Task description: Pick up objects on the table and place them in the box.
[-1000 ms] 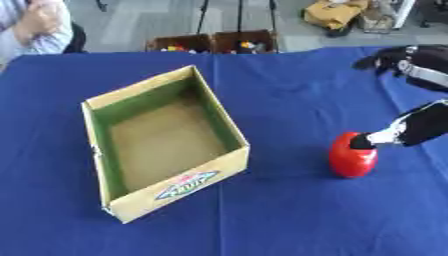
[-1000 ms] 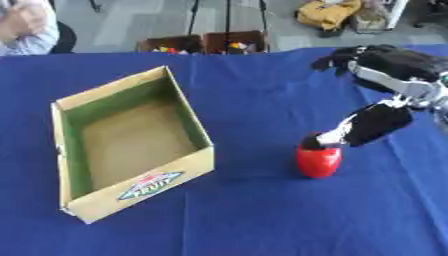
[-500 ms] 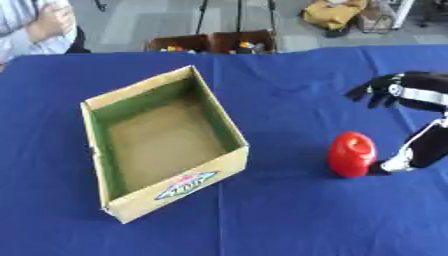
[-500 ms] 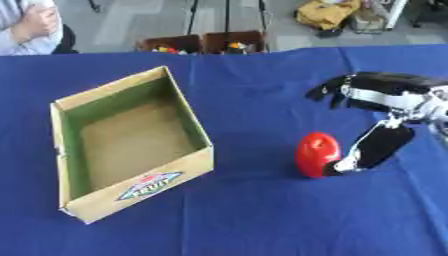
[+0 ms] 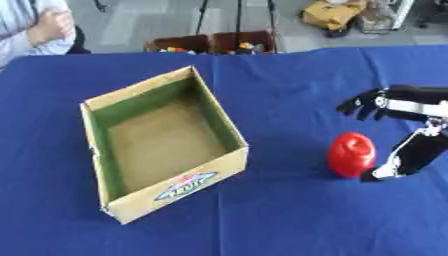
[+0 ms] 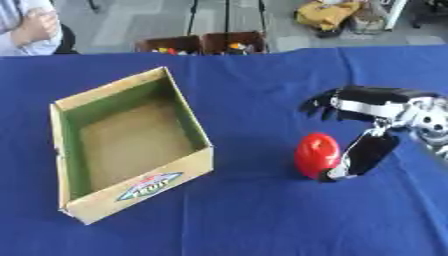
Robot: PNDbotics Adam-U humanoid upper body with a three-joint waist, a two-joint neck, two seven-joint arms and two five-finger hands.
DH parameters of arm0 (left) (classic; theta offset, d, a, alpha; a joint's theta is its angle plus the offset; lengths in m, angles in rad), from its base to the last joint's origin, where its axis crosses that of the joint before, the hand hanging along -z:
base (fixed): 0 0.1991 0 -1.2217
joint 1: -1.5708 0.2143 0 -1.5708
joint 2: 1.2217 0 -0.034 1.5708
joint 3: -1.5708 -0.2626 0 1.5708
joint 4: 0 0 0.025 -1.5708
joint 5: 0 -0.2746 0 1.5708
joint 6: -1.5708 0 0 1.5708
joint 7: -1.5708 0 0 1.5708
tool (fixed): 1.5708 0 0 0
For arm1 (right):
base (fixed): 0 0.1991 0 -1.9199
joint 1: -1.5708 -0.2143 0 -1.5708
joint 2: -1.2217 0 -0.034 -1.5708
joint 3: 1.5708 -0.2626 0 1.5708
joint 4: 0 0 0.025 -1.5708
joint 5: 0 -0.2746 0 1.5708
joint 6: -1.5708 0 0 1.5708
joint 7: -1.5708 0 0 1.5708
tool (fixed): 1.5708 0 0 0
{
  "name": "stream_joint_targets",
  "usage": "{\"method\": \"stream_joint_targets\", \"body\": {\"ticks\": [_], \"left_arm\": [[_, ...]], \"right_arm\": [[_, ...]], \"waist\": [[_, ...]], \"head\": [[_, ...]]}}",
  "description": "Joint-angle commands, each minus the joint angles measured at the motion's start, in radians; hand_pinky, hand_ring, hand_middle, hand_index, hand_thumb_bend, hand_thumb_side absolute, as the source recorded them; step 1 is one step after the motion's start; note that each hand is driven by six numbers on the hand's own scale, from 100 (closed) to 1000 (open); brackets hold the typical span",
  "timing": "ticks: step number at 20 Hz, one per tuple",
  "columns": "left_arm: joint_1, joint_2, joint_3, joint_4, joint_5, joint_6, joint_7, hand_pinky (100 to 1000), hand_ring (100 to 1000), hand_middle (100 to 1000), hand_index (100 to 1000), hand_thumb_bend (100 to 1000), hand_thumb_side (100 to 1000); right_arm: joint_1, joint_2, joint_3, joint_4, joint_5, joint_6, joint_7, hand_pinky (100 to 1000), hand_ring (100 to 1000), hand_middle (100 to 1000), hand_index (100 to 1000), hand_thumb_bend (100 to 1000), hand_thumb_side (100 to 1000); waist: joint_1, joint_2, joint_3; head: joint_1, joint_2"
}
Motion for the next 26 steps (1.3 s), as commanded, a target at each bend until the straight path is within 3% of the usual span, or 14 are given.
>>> {"method": "stream_joint_targets", "body": {"ticks": [1,19,26], "left_arm": [[-0.011,0.015,0.002,-0.015,0.002,0.000,-0.005,649,866,834,894,100,965],[-0.010,0.013,0.000,-0.015,0.006,0.000,-0.009,648,865,833,893,100,965],[-0.008,0.010,0.000,-0.015,0.007,0.004,-0.008,648,867,834,893,100,964]], "right_arm": [[-0.018,-0.007,0.007,0.027,-0.001,0.011,0.000,802,852,863,972,623,210],[-0.025,0.006,0.027,0.174,0.080,-0.026,0.011,794,833,870,944,597,197],[-0.036,0.023,0.036,0.180,0.000,-0.015,0.001,786,753,841,956,619,227]], "waist": [[-0.008,-0.013,0.003],[-0.001,-0.007,0.011],[0.001,-0.003,0.011]], "head": [[-0.004,-0.010],[-0.013,-0.015],[-0.015,-0.013]]}}
